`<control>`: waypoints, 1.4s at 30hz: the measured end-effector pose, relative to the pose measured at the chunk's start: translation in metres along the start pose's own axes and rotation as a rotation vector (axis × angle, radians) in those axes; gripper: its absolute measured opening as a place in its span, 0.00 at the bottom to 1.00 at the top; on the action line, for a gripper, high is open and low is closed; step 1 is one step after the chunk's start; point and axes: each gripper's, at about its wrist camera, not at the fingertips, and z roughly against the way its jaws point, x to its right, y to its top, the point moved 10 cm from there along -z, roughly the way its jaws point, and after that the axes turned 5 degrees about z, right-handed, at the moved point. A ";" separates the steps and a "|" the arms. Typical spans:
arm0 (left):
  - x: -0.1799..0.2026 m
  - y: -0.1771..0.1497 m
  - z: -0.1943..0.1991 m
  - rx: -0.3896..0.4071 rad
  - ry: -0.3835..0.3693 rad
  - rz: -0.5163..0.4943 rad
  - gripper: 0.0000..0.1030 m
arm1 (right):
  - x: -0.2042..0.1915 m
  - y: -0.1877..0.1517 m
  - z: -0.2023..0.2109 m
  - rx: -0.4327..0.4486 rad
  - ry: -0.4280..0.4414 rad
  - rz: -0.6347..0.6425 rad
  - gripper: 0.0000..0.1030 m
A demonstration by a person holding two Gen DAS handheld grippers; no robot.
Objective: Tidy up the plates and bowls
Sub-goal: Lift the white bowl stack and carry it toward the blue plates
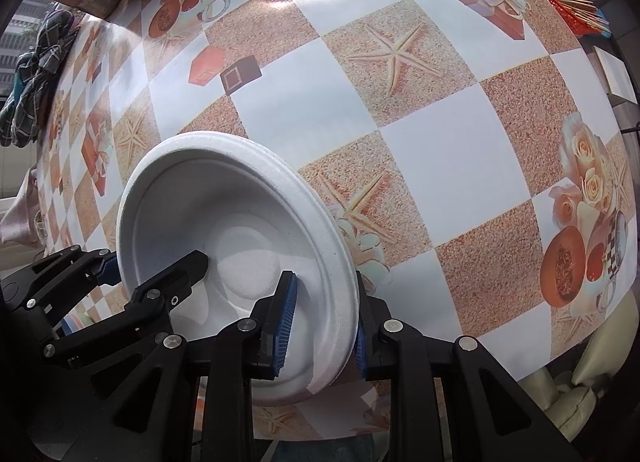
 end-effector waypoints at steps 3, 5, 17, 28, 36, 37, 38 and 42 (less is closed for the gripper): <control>0.005 0.000 -0.003 0.002 -0.005 -0.012 0.35 | 0.001 0.000 0.000 -0.001 -0.002 0.001 0.25; 0.006 -0.002 -0.003 -0.001 -0.005 -0.015 0.35 | 0.000 0.000 0.001 -0.002 0.000 -0.005 0.26; -0.024 -0.043 -0.008 -0.017 0.005 0.039 0.36 | -0.041 -0.021 -0.014 -0.065 -0.005 0.070 0.26; -0.076 -0.087 -0.014 -0.029 0.005 0.142 0.37 | -0.104 -0.048 -0.034 -0.120 -0.017 0.214 0.27; -0.108 -0.117 -0.018 -0.035 0.010 0.194 0.37 | -0.155 -0.077 -0.050 -0.163 -0.027 0.312 0.27; -0.111 -0.120 -0.019 -0.033 0.008 0.199 0.37 | -0.159 -0.079 -0.051 -0.167 -0.029 0.318 0.27; -0.114 -0.122 -0.020 -0.032 0.004 0.203 0.37 | -0.162 -0.080 -0.052 -0.169 -0.033 0.320 0.27; -0.120 -0.123 -0.023 -0.032 -0.002 0.188 0.37 | -0.171 -0.081 -0.057 -0.188 -0.030 0.301 0.28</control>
